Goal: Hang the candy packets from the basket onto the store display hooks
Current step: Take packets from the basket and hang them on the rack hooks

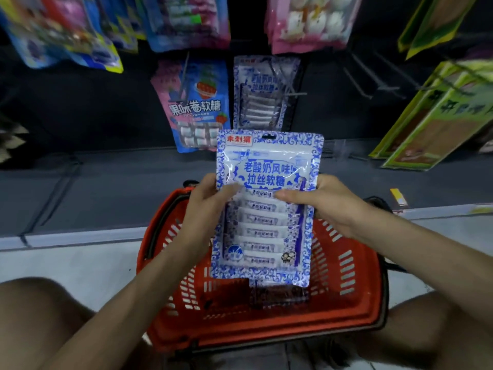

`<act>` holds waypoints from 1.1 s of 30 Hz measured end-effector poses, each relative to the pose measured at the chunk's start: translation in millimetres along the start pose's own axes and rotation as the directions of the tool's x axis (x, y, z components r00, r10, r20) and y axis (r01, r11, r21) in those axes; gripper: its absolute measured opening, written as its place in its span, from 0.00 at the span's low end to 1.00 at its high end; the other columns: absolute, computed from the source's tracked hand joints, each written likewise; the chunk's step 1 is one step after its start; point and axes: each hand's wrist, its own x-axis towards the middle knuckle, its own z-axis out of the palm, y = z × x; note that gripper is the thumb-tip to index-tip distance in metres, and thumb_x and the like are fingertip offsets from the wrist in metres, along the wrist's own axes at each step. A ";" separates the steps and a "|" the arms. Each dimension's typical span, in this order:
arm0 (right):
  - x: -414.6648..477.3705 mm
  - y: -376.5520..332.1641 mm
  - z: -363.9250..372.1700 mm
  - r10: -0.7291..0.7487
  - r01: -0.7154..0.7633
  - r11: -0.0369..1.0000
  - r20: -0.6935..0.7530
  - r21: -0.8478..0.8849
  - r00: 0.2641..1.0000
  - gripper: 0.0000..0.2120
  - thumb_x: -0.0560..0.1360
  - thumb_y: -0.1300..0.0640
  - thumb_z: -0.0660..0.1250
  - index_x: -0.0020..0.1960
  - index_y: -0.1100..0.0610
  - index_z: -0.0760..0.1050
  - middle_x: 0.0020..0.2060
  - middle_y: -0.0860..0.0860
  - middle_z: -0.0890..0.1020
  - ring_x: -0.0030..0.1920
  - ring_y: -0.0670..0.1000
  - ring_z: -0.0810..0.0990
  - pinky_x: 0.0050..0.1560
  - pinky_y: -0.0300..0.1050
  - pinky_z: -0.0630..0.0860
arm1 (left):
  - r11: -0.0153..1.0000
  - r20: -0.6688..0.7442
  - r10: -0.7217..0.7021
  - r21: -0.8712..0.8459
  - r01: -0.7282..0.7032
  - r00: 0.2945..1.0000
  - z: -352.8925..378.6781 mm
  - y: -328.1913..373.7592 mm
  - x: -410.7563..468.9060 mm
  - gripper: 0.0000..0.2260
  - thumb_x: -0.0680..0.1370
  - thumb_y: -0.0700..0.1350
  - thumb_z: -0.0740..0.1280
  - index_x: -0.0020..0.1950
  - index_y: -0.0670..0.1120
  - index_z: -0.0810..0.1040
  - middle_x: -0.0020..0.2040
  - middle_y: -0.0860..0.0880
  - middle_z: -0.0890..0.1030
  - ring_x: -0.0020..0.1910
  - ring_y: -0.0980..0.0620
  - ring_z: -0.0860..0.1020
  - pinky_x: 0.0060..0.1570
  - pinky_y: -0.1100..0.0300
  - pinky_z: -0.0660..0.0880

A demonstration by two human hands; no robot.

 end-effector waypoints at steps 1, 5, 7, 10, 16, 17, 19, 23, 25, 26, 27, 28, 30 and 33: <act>2.8 -0.5 -2.1 -0.003 0.003 1.000 0.013 0.011 1.000 0.29 0.61 0.52 0.84 0.60 0.59 0.85 0.55 0.54 0.88 0.57 0.54 0.87 0.66 0.54 0.79 | 1.000 -0.019 0.015 -0.023 -0.016 1.000 2.5 0.2 4.0 0.09 0.83 0.40 0.69 0.63 0.43 0.82 0.57 0.49 0.87 0.57 0.49 0.86 0.56 0.52 0.83; 10.3 -1.1 -12.7 -0.012 0.013 0.999 -0.018 0.039 1.000 0.28 0.62 0.49 0.84 0.59 0.56 0.85 0.54 0.52 0.88 0.56 0.55 0.88 0.66 0.60 0.79 | 0.997 -0.053 0.066 -0.024 -0.067 0.996 17.4 4.3 14.6 0.12 0.82 0.42 0.70 0.65 0.44 0.81 0.59 0.49 0.87 0.58 0.49 0.86 0.59 0.48 0.82; 12.5 -2.4 -18.0 -0.036 0.038 0.999 -0.072 0.035 0.997 0.30 0.61 0.46 0.85 0.59 0.56 0.85 0.53 0.51 0.89 0.55 0.55 0.88 0.65 0.61 0.80 | 0.997 -0.057 0.077 -0.008 -0.078 0.995 26.1 7.1 21.5 0.11 0.83 0.44 0.70 0.65 0.45 0.82 0.59 0.49 0.87 0.58 0.48 0.85 0.61 0.45 0.81; 17.0 -10.3 -29.1 -0.077 0.086 0.994 -0.132 0.062 0.988 0.26 0.65 0.51 0.84 0.60 0.56 0.83 0.51 0.52 0.89 0.52 0.55 0.89 0.61 0.59 0.82 | 0.995 -0.056 0.100 0.009 -0.099 0.993 37.2 13.3 33.5 0.10 0.83 0.45 0.69 0.64 0.45 0.82 0.59 0.49 0.86 0.58 0.47 0.85 0.61 0.41 0.81; 25.4 -18.8 -35.3 -0.123 0.153 0.980 -0.221 0.124 0.967 0.17 0.70 0.58 0.82 0.58 0.57 0.85 0.51 0.51 0.89 0.51 0.54 0.89 0.56 0.53 0.84 | 0.994 -0.050 0.094 -0.042 -0.096 0.994 51.7 20.0 52.4 0.11 0.83 0.43 0.69 0.65 0.45 0.81 0.58 0.48 0.87 0.56 0.47 0.86 0.59 0.42 0.82; 26.9 -19.2 -34.4 -0.131 0.165 0.978 -0.242 0.127 0.961 0.16 0.70 0.59 0.82 0.57 0.57 0.85 0.50 0.51 0.89 0.51 0.54 0.89 0.54 0.51 0.84 | 0.994 -0.052 0.090 -0.052 -0.093 0.995 53.5 20.2 55.1 0.10 0.83 0.43 0.69 0.65 0.45 0.82 0.58 0.48 0.87 0.56 0.46 0.86 0.60 0.41 0.82; 30.6 -19.4 -33.3 -0.138 0.183 0.973 -0.277 0.141 0.951 0.15 0.70 0.60 0.81 0.57 0.58 0.85 0.49 0.51 0.89 0.50 0.53 0.89 0.52 0.49 0.84 | 0.994 -0.059 0.085 -0.057 -0.088 0.995 57.0 21.4 60.9 0.10 0.83 0.43 0.69 0.64 0.45 0.82 0.58 0.49 0.87 0.56 0.47 0.86 0.60 0.41 0.82; 36.7 -20.9 -33.6 -0.129 0.189 0.970 -0.329 0.156 0.935 0.16 0.70 0.61 0.82 0.57 0.59 0.85 0.48 0.51 0.89 0.48 0.53 0.89 0.51 0.49 0.86 | 0.994 -0.065 0.073 -0.077 -0.077 0.995 62.1 21.2 70.3 0.10 0.83 0.44 0.70 0.64 0.45 0.82 0.57 0.48 0.87 0.55 0.47 0.87 0.58 0.41 0.82; 40.2 -21.0 -34.1 -0.113 0.171 0.974 -0.334 0.147 0.936 0.17 0.70 0.60 0.82 0.57 0.58 0.85 0.48 0.51 0.90 0.48 0.52 0.89 0.53 0.52 0.86 | 0.995 -0.076 0.059 -0.082 -0.065 0.995 63.3 18.9 73.3 0.09 0.83 0.44 0.70 0.63 0.46 0.82 0.57 0.49 0.87 0.55 0.47 0.86 0.59 0.40 0.82; 41.9 -20.6 -34.4 -0.106 0.162 0.976 -0.339 0.142 0.935 0.17 0.69 0.59 0.83 0.57 0.58 0.85 0.48 0.50 0.90 0.48 0.52 0.89 0.55 0.53 0.85 | 0.995 -0.081 0.053 -0.080 -0.060 0.995 63.8 17.3 74.3 0.09 0.83 0.45 0.70 0.63 0.46 0.82 0.57 0.49 0.87 0.55 0.47 0.86 0.60 0.40 0.82; 43.6 -19.8 -33.8 -0.102 0.157 0.978 -0.344 0.137 0.934 0.17 0.69 0.58 0.83 0.57 0.57 0.85 0.47 0.50 0.90 0.49 0.52 0.89 0.56 0.55 0.85 | 0.995 -0.084 0.054 -0.076 -0.060 0.995 64.0 16.2 74.9 0.09 0.83 0.45 0.70 0.63 0.47 0.82 0.57 0.50 0.87 0.56 0.48 0.86 0.60 0.40 0.81; 45.0 -19.6 -33.4 -0.098 0.151 0.980 -0.346 0.129 0.933 0.18 0.69 0.58 0.83 0.56 0.57 0.85 0.48 0.50 0.90 0.49 0.52 0.89 0.58 0.56 0.84 | 0.995 -0.085 0.055 -0.074 -0.061 0.995 64.0 14.9 75.9 0.09 0.83 0.45 0.70 0.62 0.48 0.83 0.57 0.50 0.87 0.56 0.48 0.86 0.61 0.40 0.81; 48.1 -19.3 -32.5 -0.094 0.145 0.982 -0.352 0.123 0.931 0.18 0.68 0.57 0.84 0.56 0.56 0.85 0.48 0.50 0.89 0.50 0.53 0.89 0.60 0.58 0.83 | 0.995 -0.093 0.049 -0.081 -0.057 0.994 64.2 13.6 77.0 0.08 0.83 0.45 0.69 0.61 0.49 0.83 0.57 0.50 0.87 0.56 0.47 0.86 0.60 0.40 0.81; 50.5 -19.7 -32.4 -0.085 0.141 0.981 -0.356 0.134 0.930 0.16 0.69 0.57 0.83 0.55 0.57 0.85 0.48 0.51 0.89 0.50 0.55 0.89 0.59 0.58 0.83 | 0.994 -0.090 0.027 -0.102 -0.036 0.996 65.5 14.8 78.8 0.08 0.83 0.45 0.69 0.61 0.46 0.82 0.56 0.49 0.87 0.54 0.48 0.87 0.59 0.42 0.82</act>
